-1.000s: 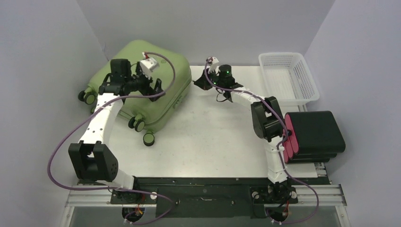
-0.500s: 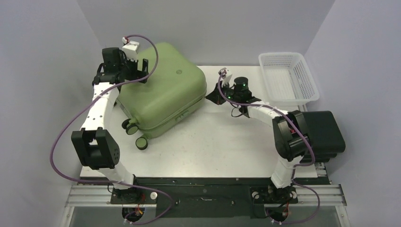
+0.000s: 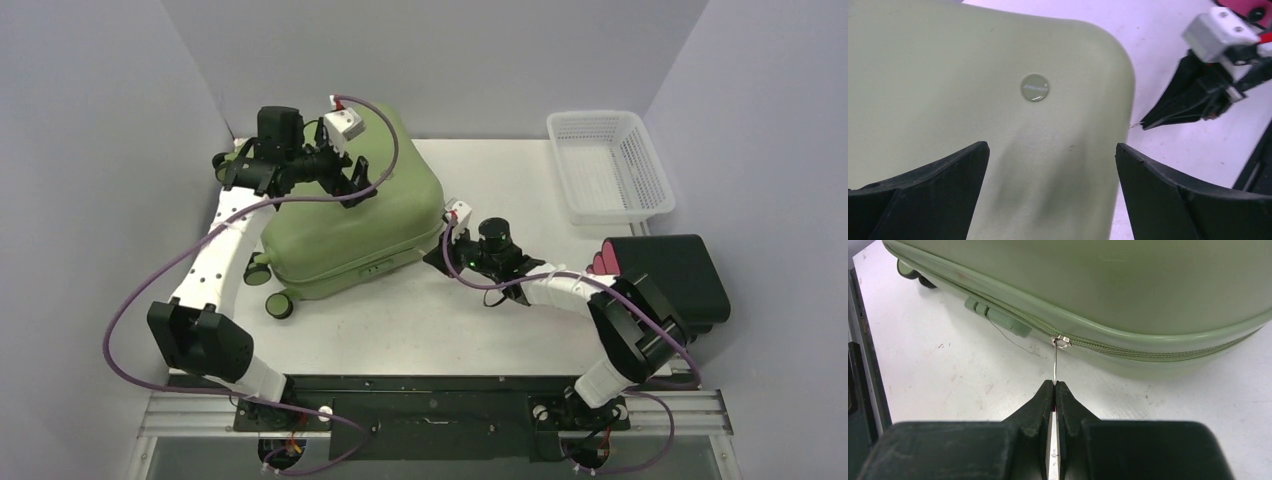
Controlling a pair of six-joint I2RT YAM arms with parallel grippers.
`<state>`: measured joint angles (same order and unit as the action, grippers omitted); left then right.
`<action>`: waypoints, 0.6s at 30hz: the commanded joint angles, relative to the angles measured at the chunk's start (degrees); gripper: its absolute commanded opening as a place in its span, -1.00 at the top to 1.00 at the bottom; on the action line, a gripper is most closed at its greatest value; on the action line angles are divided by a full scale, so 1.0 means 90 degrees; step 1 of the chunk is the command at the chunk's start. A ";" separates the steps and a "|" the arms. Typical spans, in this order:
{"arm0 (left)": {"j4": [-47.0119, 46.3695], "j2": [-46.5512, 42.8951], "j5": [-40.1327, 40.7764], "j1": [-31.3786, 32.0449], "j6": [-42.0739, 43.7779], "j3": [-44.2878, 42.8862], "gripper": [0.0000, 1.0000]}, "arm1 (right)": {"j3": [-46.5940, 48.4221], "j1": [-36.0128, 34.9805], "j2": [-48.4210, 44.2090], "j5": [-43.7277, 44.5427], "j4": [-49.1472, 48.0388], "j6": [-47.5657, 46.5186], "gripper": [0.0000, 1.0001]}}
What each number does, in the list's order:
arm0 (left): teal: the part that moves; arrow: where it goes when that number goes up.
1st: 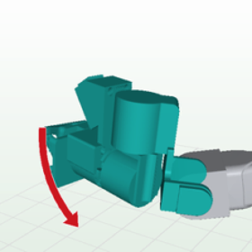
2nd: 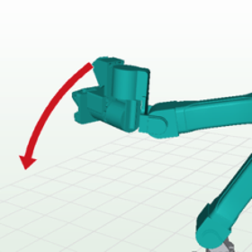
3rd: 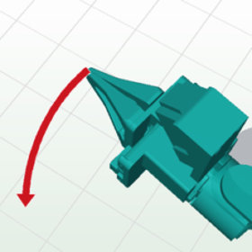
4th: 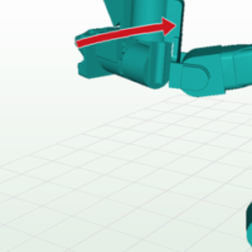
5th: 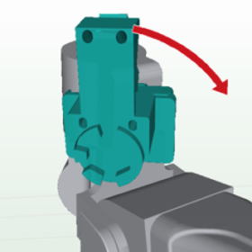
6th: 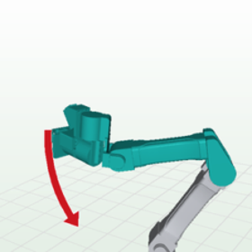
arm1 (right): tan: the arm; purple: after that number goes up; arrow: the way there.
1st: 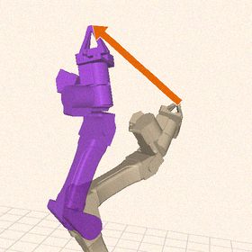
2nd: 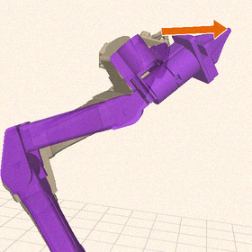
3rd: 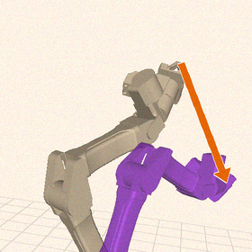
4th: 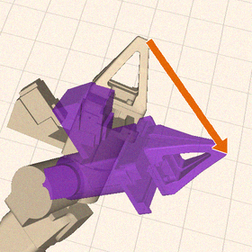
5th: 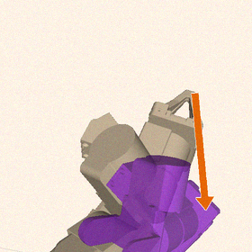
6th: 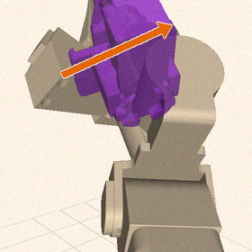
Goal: Open, take out, and arrange the luggage
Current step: Unzip the luggage at the center of the board.
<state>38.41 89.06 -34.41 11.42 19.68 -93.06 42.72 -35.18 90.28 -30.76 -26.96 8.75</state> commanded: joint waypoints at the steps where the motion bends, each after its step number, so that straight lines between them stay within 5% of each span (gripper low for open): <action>1: 0.0435 -0.0242 -0.0926 0.0235 0.0347 -0.0227 -0.92 | -0.0069 0.0144 -0.0173 -0.0113 -0.0117 -0.0065 1.00; 11: 0.0741 0.0224 -0.0756 0.0957 0.0820 -0.0142 -0.93 | 0.0979 0.1591 0.0523 0.0838 0.0445 -0.0425 1.00; 18: 0.0563 0.0346 -0.0016 0.1184 0.1078 0.0535 -0.93 | 0.1607 0.1808 0.0954 0.0917 0.0630 -0.0501 1.00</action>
<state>44.07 91.85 -38.02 21.91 27.24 -90.45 54.30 -21.15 98.13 -29.17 -20.91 6.39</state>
